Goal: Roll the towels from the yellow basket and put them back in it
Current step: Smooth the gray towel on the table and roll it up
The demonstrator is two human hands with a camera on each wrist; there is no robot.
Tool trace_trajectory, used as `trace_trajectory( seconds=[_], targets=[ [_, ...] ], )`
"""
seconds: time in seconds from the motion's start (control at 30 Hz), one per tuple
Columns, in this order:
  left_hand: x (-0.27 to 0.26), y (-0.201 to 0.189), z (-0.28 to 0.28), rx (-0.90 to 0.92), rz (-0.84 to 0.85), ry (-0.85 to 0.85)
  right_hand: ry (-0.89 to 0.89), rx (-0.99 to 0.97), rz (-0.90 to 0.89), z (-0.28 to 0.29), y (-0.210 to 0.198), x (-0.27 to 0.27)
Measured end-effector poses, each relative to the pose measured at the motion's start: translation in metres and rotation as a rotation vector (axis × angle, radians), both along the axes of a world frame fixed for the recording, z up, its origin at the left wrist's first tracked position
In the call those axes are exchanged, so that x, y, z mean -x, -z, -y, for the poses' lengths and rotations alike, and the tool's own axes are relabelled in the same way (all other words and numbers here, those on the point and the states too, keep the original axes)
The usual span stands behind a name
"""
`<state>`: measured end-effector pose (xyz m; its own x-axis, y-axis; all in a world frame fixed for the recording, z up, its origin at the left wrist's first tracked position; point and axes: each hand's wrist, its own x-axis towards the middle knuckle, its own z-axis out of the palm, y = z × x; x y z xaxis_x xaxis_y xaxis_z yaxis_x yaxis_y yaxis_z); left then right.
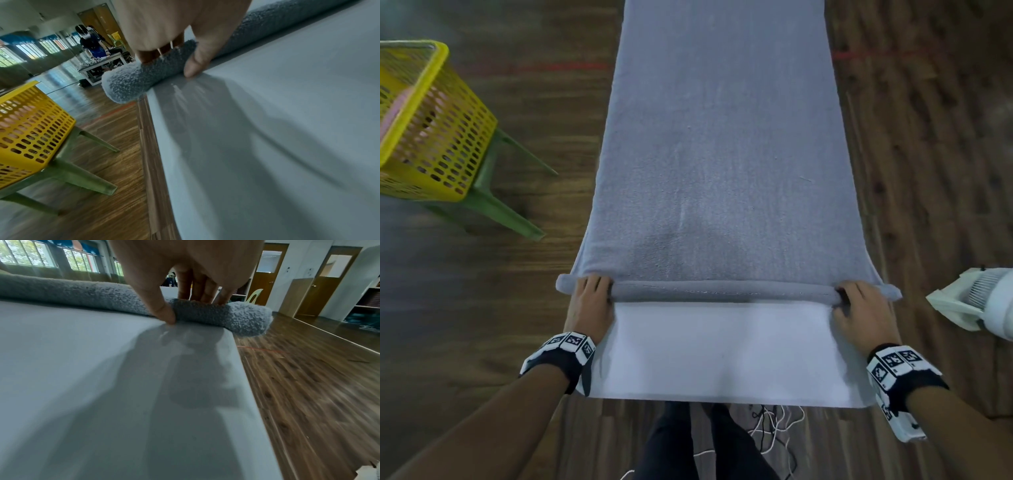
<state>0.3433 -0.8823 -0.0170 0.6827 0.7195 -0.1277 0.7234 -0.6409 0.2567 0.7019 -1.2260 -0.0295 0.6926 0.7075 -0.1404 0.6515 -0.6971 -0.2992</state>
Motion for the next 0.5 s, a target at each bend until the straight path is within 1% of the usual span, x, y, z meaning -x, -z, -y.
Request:
trace_trajectory(
  seconds=[0.1,0.23,0.37,0.4,0.5],
  targets=[
    [-0.002,-0.004,-0.003,0.053,0.036,-0.053,0.050,-0.043,-0.078,0.001,0.000,-0.003],
    [0.003,-0.008,0.003,0.045,-0.019,0.004,0.076,-0.063,-0.049,0.004,-0.007,0.007],
    [0.019,-0.015,0.023,0.073,-0.058,0.001,0.069,-0.037,-0.071,0.023,-0.004,0.023],
    [0.024,-0.016,0.029,0.075,-0.074,0.013,0.068,-0.017,-0.056,0.030,-0.003,0.028],
    [0.043,-0.016,0.043,0.075,-0.136,0.049,0.013,0.033,0.068,0.053,-0.005,0.049]
  ],
)
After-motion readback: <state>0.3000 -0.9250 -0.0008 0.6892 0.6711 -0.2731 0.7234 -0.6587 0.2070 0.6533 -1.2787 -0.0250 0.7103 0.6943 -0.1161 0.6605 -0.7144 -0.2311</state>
